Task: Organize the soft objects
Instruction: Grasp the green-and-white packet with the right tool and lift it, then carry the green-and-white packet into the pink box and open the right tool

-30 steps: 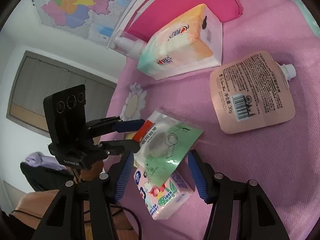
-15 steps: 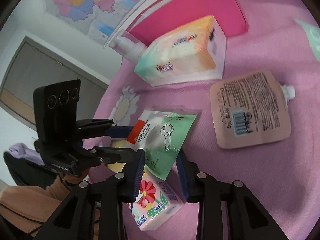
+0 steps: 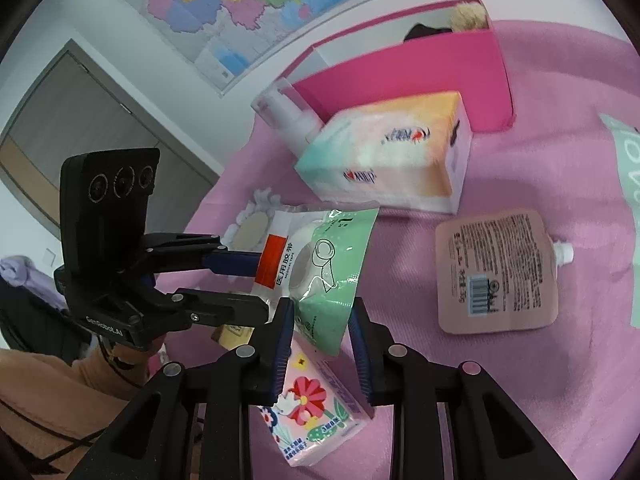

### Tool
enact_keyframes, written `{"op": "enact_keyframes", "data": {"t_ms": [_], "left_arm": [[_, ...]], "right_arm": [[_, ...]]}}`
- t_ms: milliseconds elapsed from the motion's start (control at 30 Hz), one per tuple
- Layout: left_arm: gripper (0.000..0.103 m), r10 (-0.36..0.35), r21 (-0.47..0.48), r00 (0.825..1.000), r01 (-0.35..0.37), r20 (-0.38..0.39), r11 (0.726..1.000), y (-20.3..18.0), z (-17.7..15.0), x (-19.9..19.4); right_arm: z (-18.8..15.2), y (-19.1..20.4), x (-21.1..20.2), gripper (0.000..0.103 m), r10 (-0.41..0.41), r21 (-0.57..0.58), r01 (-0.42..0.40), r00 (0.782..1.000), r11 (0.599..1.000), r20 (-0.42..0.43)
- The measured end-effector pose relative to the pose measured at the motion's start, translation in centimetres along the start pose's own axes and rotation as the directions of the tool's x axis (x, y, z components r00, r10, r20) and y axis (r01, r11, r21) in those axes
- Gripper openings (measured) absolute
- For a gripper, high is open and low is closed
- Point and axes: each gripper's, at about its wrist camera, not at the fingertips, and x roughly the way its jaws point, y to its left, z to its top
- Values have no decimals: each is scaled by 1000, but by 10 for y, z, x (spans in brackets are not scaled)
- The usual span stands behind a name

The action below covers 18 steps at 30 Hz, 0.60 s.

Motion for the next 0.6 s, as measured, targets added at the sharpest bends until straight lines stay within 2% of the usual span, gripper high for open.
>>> {"op": "enact_keyframes", "data": {"t_ms": [267, 600], "left_arm": [[53, 9, 31, 997, -12, 73, 999, -8, 22, -21], [53, 79, 69, 987, -90, 139, 994, -12, 74, -37]], "right_arm": [[24, 9, -18, 28, 12, -41, -9, 998, 999, 64], [72, 18, -40, 28, 4, -103, 13, 988, 995, 157]]}}
